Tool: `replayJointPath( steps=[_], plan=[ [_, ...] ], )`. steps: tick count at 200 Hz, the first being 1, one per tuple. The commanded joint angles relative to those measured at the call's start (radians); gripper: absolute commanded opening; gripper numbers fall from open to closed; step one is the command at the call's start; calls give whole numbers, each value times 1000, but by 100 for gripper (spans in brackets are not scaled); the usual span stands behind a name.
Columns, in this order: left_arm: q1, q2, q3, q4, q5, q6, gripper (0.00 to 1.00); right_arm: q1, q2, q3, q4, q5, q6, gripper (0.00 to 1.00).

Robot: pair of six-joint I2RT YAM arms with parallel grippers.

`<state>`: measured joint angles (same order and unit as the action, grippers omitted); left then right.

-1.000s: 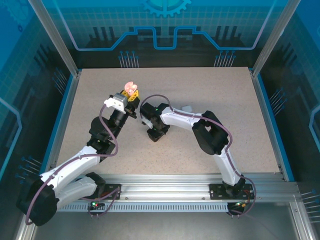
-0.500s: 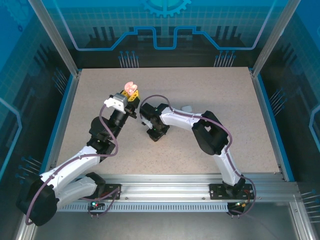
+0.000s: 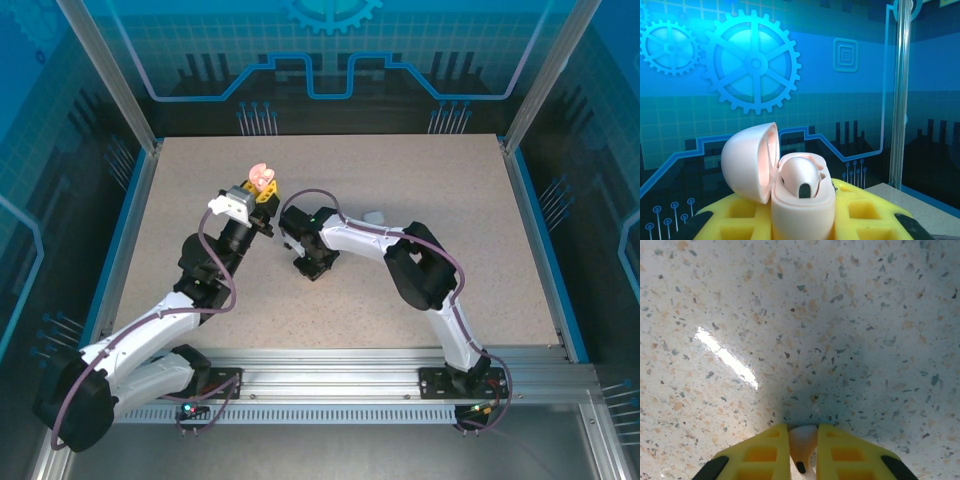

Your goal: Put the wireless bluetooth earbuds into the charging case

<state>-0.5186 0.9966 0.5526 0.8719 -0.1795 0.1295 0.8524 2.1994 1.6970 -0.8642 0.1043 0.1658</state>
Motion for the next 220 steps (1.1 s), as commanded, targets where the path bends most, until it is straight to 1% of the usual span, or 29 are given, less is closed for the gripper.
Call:
replayJointPath(
  steps=[1,49,78,110,141,161,187,220],
  plan=[
    [11,-8,11,24,12,-10,0,9,-25,-25,9,34,43,13],
    [10,-10,25,10,39,-13,0,-24,-180,-98,72,46,111,12],
    [10,-8,33,0,71,-13,0,-59,-292,-142,97,87,145,12],
    [9,-1,45,-3,139,-11,0,-115,-450,-167,110,129,167,12],
    [0,5,59,1,220,-26,0,-161,-616,-144,116,176,160,14],
    [-27,20,71,6,253,-11,0,-174,-719,-123,147,200,144,15],
    [-87,51,91,-4,273,39,0,-179,-831,-100,214,210,128,17],
    [-155,112,129,-18,271,93,0,-179,-916,-76,284,168,123,18]
  ],
)
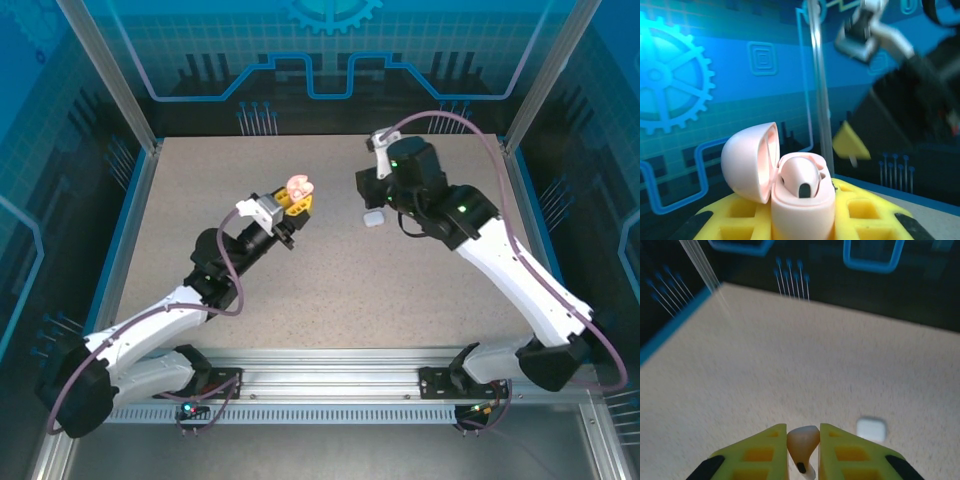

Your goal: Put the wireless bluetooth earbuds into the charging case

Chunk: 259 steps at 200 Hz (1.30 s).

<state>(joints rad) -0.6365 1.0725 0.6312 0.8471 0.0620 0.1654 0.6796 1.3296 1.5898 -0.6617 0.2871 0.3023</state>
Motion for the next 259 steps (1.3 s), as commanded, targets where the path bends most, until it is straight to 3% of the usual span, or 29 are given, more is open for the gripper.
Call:
replayJointPath(
  steps=[1,103,259],
  plan=[
    [-39,39,53,7,28,57,0,-6,-48,31,83,-17,-14,18],
    [-110,231,169,49,-32,78,0,76,-154,-109,265,-103,-19,19],
    [-111,241,181,61,-47,86,0,97,-142,-182,294,-134,36,19]
  ],
)
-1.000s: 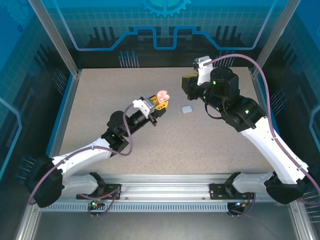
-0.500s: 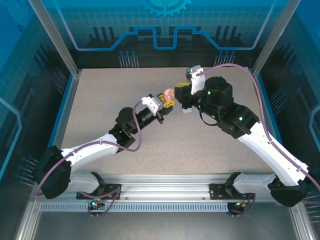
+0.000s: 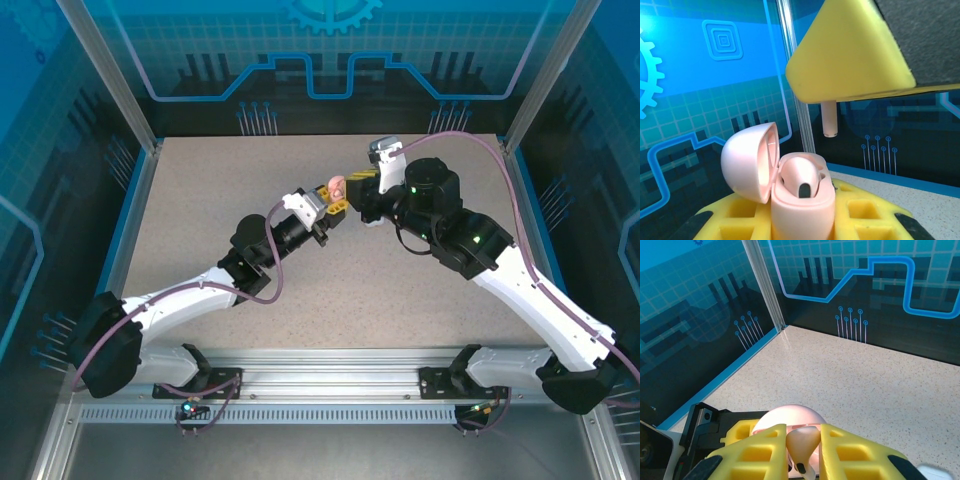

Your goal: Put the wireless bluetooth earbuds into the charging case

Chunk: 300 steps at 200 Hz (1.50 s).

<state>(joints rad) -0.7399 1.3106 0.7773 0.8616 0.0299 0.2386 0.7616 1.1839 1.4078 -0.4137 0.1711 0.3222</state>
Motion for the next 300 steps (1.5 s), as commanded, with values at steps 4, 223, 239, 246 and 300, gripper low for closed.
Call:
replayJointPath(
  steps=[4,223,239,246,300],
  plan=[
    [-7,3,35,47,-16,12,0,15,5,0,46,-20,18,19],
    [-8,-26,29,50,-34,24,0,-5,12,-65,43,-4,49,19],
    [-7,-31,27,52,-37,24,0,-10,8,-79,44,-6,58,19],
    [-8,-31,28,53,-36,24,0,-12,6,-82,44,-8,61,19],
    [-8,-28,28,50,-35,21,0,-18,6,-80,42,-21,77,21]
  ],
)
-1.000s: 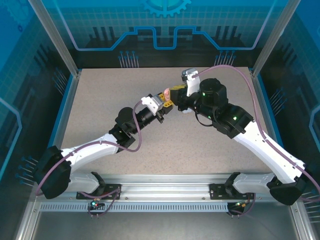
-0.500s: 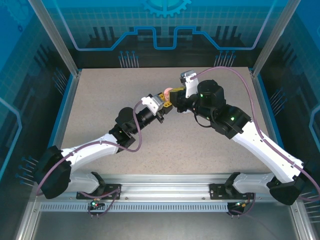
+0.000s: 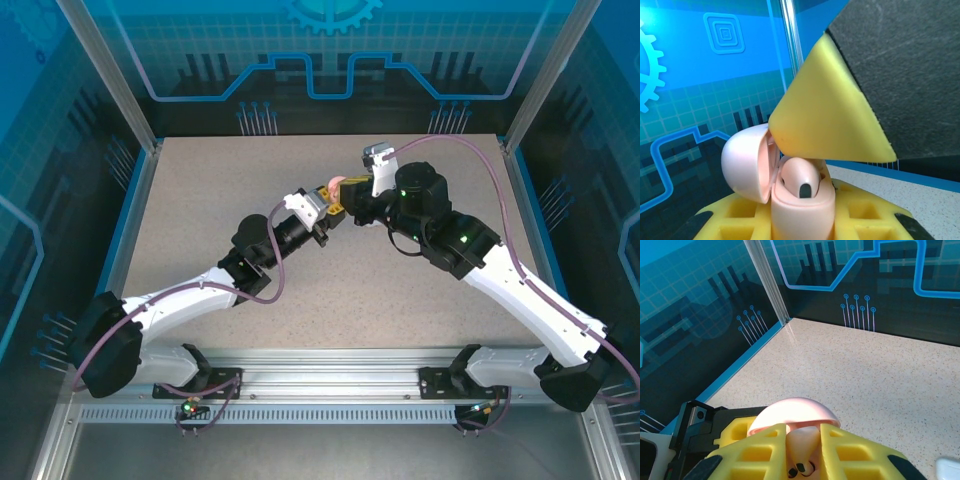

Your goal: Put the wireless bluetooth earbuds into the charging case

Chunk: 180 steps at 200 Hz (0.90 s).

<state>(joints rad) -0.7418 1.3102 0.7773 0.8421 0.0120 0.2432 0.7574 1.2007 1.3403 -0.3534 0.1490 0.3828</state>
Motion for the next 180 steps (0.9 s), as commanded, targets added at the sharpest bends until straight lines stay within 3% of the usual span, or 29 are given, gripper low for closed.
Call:
replayJointPath(
  steps=[1,93,148,180],
  plan=[
    [-5,-28,27,70,-17,16,0,-15,-10,-12,-18,1,17,21],
    [-5,-29,22,65,-17,15,0,-30,3,34,-6,-11,39,33],
    [-7,-29,18,60,-20,17,0,-62,-74,71,-20,-10,46,63],
    [-6,-34,4,59,-14,16,0,-125,-137,81,-73,-14,56,69]
  ],
)
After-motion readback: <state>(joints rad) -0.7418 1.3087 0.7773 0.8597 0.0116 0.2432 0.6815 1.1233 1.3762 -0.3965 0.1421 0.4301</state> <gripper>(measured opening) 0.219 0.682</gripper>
